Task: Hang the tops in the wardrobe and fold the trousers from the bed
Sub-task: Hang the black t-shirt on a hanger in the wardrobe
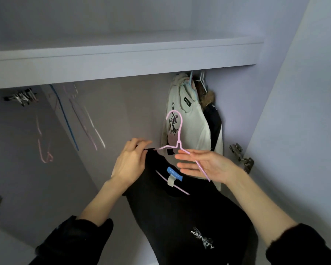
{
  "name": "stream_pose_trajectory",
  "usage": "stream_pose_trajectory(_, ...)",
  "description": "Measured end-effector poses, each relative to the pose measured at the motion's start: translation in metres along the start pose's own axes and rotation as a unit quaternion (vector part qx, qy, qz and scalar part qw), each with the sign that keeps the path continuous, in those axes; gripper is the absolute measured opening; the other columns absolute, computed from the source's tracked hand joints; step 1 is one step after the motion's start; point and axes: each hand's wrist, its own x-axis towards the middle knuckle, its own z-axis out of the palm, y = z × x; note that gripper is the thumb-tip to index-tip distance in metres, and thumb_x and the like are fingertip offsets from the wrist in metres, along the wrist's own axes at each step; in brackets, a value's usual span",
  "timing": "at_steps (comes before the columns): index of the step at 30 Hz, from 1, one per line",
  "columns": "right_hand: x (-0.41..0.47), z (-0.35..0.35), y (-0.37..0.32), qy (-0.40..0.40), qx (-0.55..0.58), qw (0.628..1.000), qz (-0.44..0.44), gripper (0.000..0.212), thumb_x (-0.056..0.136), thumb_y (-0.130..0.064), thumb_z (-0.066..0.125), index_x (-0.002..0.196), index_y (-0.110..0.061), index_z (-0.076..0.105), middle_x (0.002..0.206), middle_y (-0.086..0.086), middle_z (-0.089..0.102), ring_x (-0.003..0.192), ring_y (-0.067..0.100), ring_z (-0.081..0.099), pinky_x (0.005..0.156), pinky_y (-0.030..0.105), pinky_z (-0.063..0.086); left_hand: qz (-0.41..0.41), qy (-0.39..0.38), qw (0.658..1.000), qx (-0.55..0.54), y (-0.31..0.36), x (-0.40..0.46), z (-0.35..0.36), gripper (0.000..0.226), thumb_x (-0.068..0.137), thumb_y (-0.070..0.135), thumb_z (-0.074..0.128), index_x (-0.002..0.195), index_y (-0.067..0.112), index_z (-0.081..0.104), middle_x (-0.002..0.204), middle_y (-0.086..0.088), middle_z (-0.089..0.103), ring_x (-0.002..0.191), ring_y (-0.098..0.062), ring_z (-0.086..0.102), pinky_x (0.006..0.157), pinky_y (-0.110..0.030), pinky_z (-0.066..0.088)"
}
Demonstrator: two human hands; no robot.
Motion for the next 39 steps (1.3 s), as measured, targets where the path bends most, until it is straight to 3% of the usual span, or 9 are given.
stream_pose_trajectory(4, 0.015, -0.008, -0.003, 0.007, 0.065, 0.998, -0.018, 0.039, 0.084, -0.003, 0.056, 0.123, -0.010, 0.056, 0.114, 0.008, 0.069, 0.102, 0.029, 0.067, 0.073, 0.036, 0.057, 0.083, 0.086, 0.990, 0.074, 0.014, 0.019, -0.022, 0.043, 0.082, -0.009, 0.058, 0.123, 0.002, 0.056, 0.130, -0.021, 0.049, 0.119, -0.041, 0.048, 0.092, -0.053, 0.047)
stream_pose_trajectory(8, 0.042, -0.007, -0.014, -0.033, 0.110, 0.992, -0.046, 0.052, 0.091, 0.013, 0.035, 0.131, -0.018, 0.047, 0.116, 0.011, 0.067, 0.104, 0.031, 0.066, 0.072, 0.037, 0.057, 0.150, 0.147, 0.958, 0.194, 0.035, 0.049, -0.037, 0.070, 0.074, -0.011, 0.062, 0.139, 0.004, 0.040, 0.147, -0.025, 0.031, 0.138, -0.045, 0.020, 0.110, -0.058, 0.021)
stream_pose_trajectory(14, 0.077, -0.014, -0.042, -0.035, 0.159, 0.980, -0.113, 0.049, 0.096, 0.007, 0.032, 0.139, -0.015, 0.039, 0.117, 0.014, 0.066, 0.103, 0.032, 0.066, 0.071, 0.040, 0.058, 0.108, 0.224, 0.908, 0.338, 0.026, 0.088, -0.062, 0.095, 0.066, -0.007, 0.065, 0.147, 0.015, 0.021, 0.153, -0.019, 0.020, 0.140, -0.042, 0.011, 0.103, -0.068, 0.004)
stream_pose_trajectory(21, 0.120, -0.027, -0.071, 0.063, 0.090, 0.978, -0.180, 0.044, 0.100, 0.000, 0.032, 0.144, -0.008, 0.031, 0.136, 0.012, 0.051, 0.106, 0.026, 0.059, 0.071, 0.032, 0.059, 0.091, 0.241, 0.897, 0.359, 0.011, 0.103, -0.061, 0.098, 0.068, 0.004, 0.069, 0.149, 0.020, 0.016, 0.156, -0.011, 0.007, 0.142, -0.039, 0.001, 0.100, -0.071, 0.000)
stream_pose_trajectory(27, 0.146, -0.037, -0.091, 0.031, 0.128, 0.965, -0.226, 0.037, 0.100, -0.007, 0.037, 0.134, -0.019, 0.045, 0.119, -0.003, 0.064, 0.102, 0.019, 0.066, 0.070, 0.031, 0.057, 0.097, 0.267, 0.884, 0.371, 0.005, 0.109, -0.056, 0.098, 0.070, 0.007, 0.068, 0.148, 0.021, 0.011, 0.153, -0.011, 0.005, 0.139, -0.041, 0.001, 0.099, -0.072, -0.002)
stream_pose_trajectory(32, 0.161, -0.039, -0.111, 0.029, 0.121, 0.966, -0.228, 0.041, 0.100, -0.008, 0.037, 0.139, -0.020, 0.040, 0.121, -0.001, 0.061, 0.107, 0.022, 0.062, 0.072, 0.031, 0.058, 0.104, 0.278, 0.881, 0.368, 0.002, 0.112, -0.054, 0.099, 0.068, 0.008, 0.069, 0.147, 0.021, 0.011, 0.152, -0.011, 0.006, 0.138, -0.043, 0.002, 0.097, -0.073, -0.002)
stream_pose_trajectory(34, 0.167, -0.039, -0.117, 0.032, 0.111, 0.967, -0.228, 0.042, 0.100, -0.010, 0.037, 0.141, -0.020, 0.038, 0.121, -0.002, 0.061, 0.107, 0.022, 0.061, 0.072, 0.030, 0.058, 0.102, 0.281, 0.880, 0.368, 0.001, 0.114, -0.052, 0.099, 0.069, 0.008, 0.068, 0.148, 0.021, 0.010, 0.153, -0.011, 0.004, 0.140, -0.042, -0.009, 0.097, -0.072, -0.004)
stream_pose_trajectory(36, 0.171, -0.039, -0.122, 0.038, 0.107, 0.966, -0.231, 0.042, 0.101, -0.010, 0.037, 0.142, -0.020, 0.036, 0.118, -0.002, 0.062, 0.104, 0.021, 0.062, 0.071, 0.029, 0.058, 0.097, 0.279, 0.883, 0.364, 0.000, 0.114, -0.051, 0.097, 0.073, 0.010, 0.065, 0.149, 0.022, 0.006, 0.154, -0.009, -0.005, 0.140, -0.034, -0.023, 0.099, -0.071, -0.008)
stream_pose_trajectory(39, 0.177, -0.041, -0.129, 0.077, 0.103, 0.966, -0.224, 0.042, 0.101, -0.007, 0.036, 0.142, -0.018, 0.036, 0.109, 0.002, 0.064, 0.097, 0.021, 0.063, 0.066, 0.029, 0.059, 0.095, 0.276, 0.882, 0.370, -0.002, 0.114, -0.049, 0.100, 0.076, 0.011, 0.062, 0.149, 0.026, -0.004, 0.153, -0.004, -0.028, 0.138, -0.032, -0.028, 0.100, -0.069, -0.011)
